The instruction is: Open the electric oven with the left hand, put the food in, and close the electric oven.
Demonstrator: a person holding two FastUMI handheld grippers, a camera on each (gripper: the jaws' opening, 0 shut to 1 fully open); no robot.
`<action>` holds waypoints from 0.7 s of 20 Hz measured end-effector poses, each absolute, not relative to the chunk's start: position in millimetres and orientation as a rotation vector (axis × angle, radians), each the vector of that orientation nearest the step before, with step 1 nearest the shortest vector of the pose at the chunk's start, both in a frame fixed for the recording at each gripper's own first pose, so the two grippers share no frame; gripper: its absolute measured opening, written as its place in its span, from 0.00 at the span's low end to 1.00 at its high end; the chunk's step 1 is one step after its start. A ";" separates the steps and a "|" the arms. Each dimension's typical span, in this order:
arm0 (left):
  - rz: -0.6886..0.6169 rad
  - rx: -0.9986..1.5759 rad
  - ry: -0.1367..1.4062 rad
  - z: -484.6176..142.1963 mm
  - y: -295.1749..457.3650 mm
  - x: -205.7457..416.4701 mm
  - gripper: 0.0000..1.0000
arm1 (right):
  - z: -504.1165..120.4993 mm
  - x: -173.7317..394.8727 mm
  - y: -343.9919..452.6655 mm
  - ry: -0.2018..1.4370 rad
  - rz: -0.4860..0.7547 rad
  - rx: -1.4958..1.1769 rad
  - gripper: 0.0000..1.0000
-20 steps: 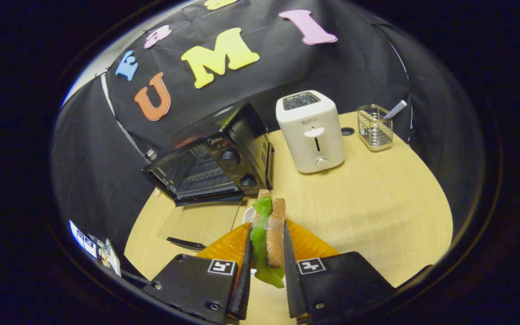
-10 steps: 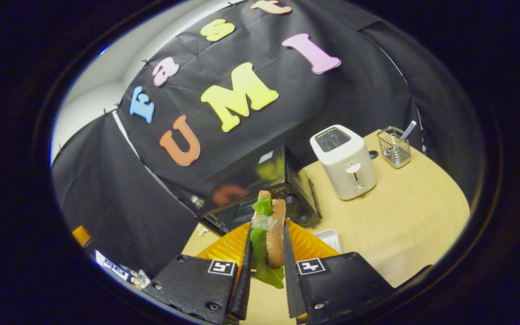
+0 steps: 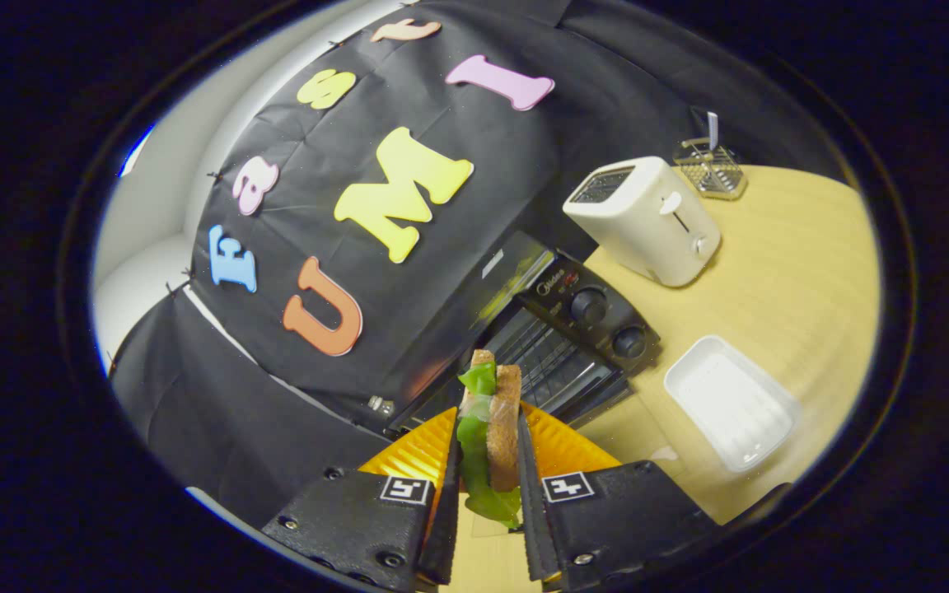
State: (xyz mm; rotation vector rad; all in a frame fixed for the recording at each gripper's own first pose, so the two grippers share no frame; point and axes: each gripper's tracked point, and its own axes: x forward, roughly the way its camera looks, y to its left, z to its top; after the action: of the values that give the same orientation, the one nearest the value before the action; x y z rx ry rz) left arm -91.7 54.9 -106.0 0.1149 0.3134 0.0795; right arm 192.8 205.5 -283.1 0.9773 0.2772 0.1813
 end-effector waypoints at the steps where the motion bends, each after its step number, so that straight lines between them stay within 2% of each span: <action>1: 0.084 0.122 0.321 -110.1 58.5 -92.8 0.95 | -287.8 200.2 214.5 0.271 0.168 1.003 0.36; 6: 0.101 0.142 0.354 -122.8 75.0 -103.4 0.96 | -299.0 248.7 243.0 0.232 0.113 1.094 0.36; 14: 0.137 0.144 0.402 -146.1 98.6 -101.0 0.96 | -338.0 331.4 259.3 0.276 0.042 1.097 0.36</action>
State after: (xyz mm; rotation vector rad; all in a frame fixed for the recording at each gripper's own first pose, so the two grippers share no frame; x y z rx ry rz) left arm -101.0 98.6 -146.1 0.1442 0.4022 0.1372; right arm 331.4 259.3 -338.0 1.0966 0.2758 0.0421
